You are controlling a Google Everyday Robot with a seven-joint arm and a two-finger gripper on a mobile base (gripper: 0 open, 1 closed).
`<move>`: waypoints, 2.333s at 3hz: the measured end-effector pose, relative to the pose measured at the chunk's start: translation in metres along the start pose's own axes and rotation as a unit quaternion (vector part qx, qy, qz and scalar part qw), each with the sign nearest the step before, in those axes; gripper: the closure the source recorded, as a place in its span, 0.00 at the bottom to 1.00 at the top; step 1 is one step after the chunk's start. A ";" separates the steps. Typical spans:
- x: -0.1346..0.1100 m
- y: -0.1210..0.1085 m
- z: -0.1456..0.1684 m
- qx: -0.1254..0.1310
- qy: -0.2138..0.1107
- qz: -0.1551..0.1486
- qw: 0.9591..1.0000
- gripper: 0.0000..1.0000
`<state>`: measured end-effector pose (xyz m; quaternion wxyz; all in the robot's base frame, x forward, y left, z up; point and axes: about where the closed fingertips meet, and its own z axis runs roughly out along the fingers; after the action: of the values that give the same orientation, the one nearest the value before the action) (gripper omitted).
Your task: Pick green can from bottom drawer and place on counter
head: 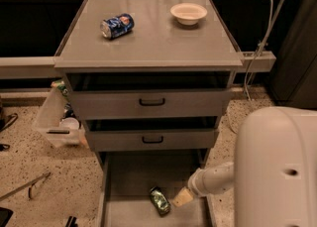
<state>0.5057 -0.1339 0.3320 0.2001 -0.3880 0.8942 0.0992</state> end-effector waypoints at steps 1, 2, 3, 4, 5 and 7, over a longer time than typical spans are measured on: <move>0.013 0.022 0.070 -0.026 0.005 -0.002 1.000 0.00; 0.022 0.048 0.126 -0.061 -0.004 0.010 0.998 0.00; 0.025 0.054 0.138 -0.072 -0.023 0.040 0.996 0.00; 0.025 0.054 0.138 -0.071 -0.023 0.040 0.996 0.00; 0.031 0.058 0.146 -0.078 -0.029 0.055 0.995 0.00; 0.022 0.108 0.202 -0.141 -0.070 0.064 0.985 0.00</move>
Offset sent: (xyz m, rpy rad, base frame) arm -0.0218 0.0672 -0.1847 0.2742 0.1402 -0.0521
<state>0.4698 -0.0081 0.1432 0.1991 -0.3465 0.8778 0.2641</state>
